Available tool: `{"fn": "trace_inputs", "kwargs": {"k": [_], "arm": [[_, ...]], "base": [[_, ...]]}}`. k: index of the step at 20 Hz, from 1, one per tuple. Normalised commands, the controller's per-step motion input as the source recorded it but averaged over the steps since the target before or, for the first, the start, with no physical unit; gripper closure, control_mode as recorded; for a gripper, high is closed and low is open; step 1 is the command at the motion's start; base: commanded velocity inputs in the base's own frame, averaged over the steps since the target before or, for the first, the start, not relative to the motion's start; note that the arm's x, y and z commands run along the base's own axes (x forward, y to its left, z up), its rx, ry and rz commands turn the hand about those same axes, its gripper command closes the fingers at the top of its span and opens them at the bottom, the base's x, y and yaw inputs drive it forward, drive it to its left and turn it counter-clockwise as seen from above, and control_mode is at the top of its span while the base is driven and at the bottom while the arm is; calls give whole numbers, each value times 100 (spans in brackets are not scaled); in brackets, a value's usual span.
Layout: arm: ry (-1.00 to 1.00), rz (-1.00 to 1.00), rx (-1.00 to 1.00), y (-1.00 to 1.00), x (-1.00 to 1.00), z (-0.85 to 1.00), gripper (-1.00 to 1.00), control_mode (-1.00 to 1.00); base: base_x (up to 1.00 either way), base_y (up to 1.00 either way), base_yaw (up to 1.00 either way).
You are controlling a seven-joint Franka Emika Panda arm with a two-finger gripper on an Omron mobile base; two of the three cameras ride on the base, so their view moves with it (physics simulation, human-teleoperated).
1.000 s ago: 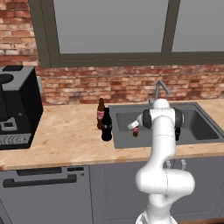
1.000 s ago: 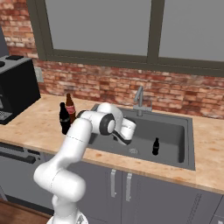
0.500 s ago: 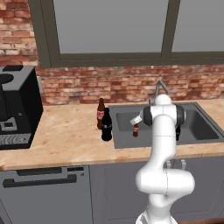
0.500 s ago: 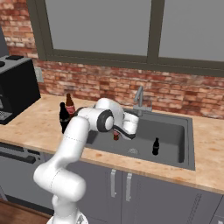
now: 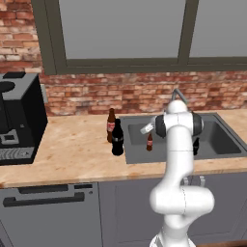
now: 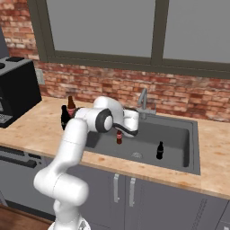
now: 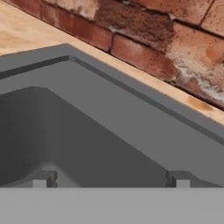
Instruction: Place the large bottle from the dining counter next to the other large bottle outside the sink, and place the small bottle from the dining counter next to the other small bottle inside the sink.
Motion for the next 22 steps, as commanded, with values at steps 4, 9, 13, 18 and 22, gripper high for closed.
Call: {"fn": "trace_inputs", "kwargs": {"k": [4,9,13,18,22], "arm": [[0,0,-1,24,-14,24,-100,-100],[0,0,-1,1,-14,54,-100,-100],[0,0,-1,0,-15,50,-100,-100],[0,0,0,0,-21,40,-100,-100],[0,0,0,0,-26,36,-100,-100]], "base": [[0,0,0],[0,0,0],[0,0,0],[0,0,0],[0,0,0]]}}
